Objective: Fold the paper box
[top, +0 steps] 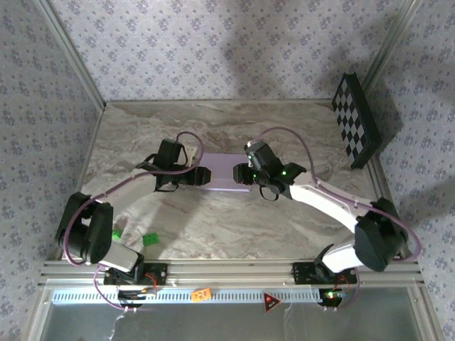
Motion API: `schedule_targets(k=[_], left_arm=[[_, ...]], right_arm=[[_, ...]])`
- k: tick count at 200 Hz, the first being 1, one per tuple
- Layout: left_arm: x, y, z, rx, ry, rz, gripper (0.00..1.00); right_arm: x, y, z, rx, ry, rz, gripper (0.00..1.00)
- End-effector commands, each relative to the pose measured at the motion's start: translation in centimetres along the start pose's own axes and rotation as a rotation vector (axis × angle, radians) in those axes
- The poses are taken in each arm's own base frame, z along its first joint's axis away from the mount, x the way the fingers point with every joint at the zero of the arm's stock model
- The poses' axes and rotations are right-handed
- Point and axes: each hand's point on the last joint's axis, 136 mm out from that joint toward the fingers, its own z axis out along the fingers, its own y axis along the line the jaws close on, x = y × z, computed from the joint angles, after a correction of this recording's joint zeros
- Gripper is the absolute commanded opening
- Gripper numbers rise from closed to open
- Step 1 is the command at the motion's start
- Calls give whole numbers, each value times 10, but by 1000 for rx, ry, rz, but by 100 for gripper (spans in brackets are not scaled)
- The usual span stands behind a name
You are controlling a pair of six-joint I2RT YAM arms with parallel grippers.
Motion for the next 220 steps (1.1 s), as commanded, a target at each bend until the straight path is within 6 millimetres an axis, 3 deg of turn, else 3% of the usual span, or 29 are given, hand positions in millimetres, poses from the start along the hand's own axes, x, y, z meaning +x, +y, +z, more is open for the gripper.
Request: schedule_targets(k=[1,70,158,184,220], left_arm=[[6,5,5,0,20,-20,57],[15,12,11,-17,47,-35,57],[32,25,20,-54,122,-87,57],[20,14,13,-28,102,-77,55],[-8,-7,-8,-2,32,-31,56]], right_arm=[[8,10,11,-69,106,23,46],[32,-7,49,-37,236,52,43],[68,-34,74,32,334,93,42],[59,-29,72,23,318,91,41],[28,-15,53,-9,240,70,42]])
